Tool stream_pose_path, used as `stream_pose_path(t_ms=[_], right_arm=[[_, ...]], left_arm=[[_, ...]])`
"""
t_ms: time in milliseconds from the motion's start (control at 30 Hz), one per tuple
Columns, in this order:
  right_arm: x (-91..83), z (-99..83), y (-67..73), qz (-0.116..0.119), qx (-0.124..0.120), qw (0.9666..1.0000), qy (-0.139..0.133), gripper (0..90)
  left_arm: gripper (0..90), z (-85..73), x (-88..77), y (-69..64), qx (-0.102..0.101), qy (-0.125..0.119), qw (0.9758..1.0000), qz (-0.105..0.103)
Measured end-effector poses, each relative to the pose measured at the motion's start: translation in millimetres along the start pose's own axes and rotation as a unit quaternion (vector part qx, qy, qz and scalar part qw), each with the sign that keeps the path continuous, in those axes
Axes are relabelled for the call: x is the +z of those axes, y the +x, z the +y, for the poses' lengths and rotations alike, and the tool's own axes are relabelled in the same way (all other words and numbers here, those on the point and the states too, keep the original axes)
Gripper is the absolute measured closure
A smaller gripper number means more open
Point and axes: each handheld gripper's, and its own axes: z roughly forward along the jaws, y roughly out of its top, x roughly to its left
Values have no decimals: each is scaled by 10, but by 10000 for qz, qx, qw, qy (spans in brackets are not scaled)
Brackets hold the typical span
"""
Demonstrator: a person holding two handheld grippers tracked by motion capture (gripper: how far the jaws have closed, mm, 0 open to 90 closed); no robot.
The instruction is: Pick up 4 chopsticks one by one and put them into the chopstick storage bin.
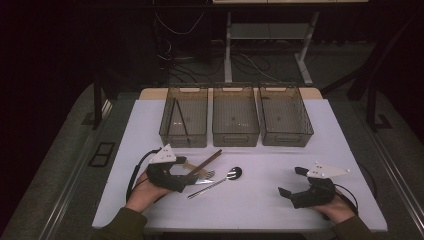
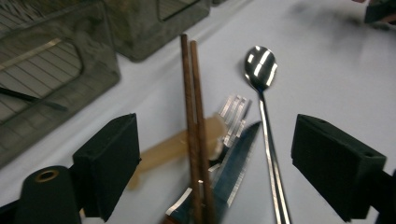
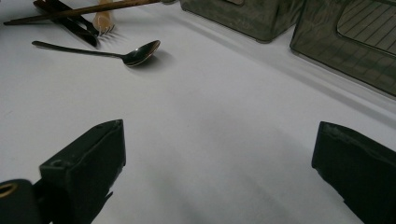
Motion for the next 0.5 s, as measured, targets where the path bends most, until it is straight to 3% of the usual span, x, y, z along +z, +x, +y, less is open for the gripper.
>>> stream_pose_path(t_ms=[167,500], right_arm=[[10,-10,-4,-20,-9,10000,81,31],[6,4,5,-27,-27,10000,61,31]], left_arm=[[308,5,-5,117,-86,-116,9999,74],[544,-60,-19,108,-162,22,9997,198]])
